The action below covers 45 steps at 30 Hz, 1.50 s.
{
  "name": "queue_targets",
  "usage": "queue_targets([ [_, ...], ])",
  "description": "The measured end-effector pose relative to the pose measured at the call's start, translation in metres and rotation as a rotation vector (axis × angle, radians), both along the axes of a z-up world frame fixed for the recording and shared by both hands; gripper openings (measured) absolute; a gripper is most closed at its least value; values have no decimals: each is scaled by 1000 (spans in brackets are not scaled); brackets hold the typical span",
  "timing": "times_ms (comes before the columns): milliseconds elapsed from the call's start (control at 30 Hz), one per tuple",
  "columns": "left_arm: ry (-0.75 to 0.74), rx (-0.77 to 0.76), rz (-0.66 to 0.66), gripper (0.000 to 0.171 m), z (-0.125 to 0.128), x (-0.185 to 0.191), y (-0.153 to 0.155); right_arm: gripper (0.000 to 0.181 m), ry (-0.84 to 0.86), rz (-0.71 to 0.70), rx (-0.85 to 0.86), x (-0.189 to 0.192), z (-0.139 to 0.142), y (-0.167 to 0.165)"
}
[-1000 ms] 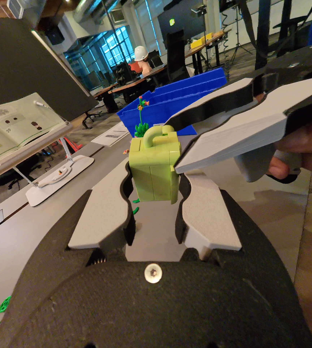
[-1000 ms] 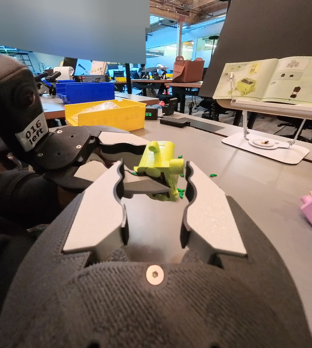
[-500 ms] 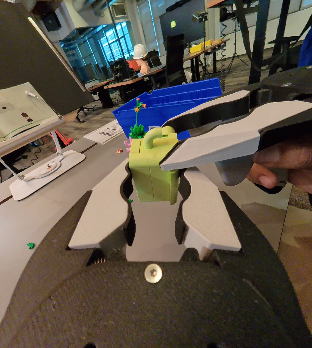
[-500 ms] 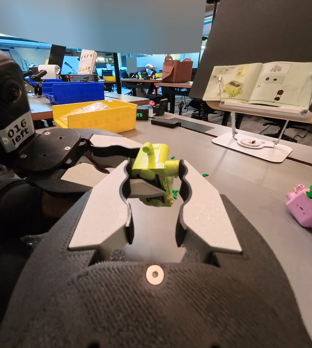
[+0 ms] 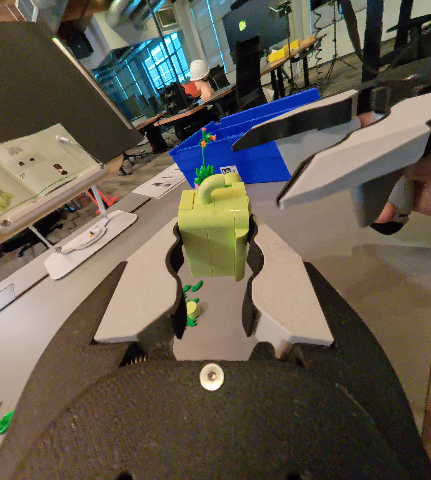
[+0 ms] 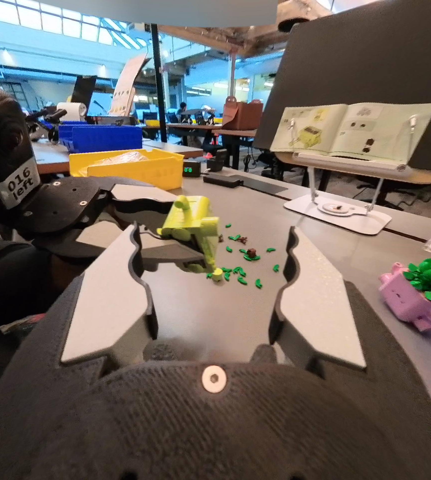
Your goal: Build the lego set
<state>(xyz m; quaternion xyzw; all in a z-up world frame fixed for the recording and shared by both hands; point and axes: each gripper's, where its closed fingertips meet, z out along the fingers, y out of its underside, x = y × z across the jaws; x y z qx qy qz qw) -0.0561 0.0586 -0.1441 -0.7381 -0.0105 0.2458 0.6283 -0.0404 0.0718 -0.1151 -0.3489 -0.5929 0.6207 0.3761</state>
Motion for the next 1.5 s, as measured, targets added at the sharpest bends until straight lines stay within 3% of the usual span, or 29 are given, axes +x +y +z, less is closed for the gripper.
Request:
queue_targets([
  [133,-134,31,-14,47,-8,-8,-1,108,53,-8,-106,3,-2,25],
  [233,-100,-3,11,47,-14,-12,0,100,13,-2,-157,4,-17,34],
  [400,-158,19,-4,48,-18,-13,2,89,17,32,-230,6,-14,40],
  [800,-240,38,-45,48,-21,-13,3,81,22,48,-238,8,-14,39],
  [1167,-428,131,-101,47,-17,-20,-2,80,34,36,-210,9,-14,36],
  [1300,-499,165,-186,47,-13,-12,-1,80,37,40,-228,10,-13,38],
  [1367,-558,191,-299,48,-7,1,0,80,35,52,-260,10,-12,40],
  [1500,-749,272,-553,47,10,26,-2,79,-56,238,-415,16,-11,27],
])
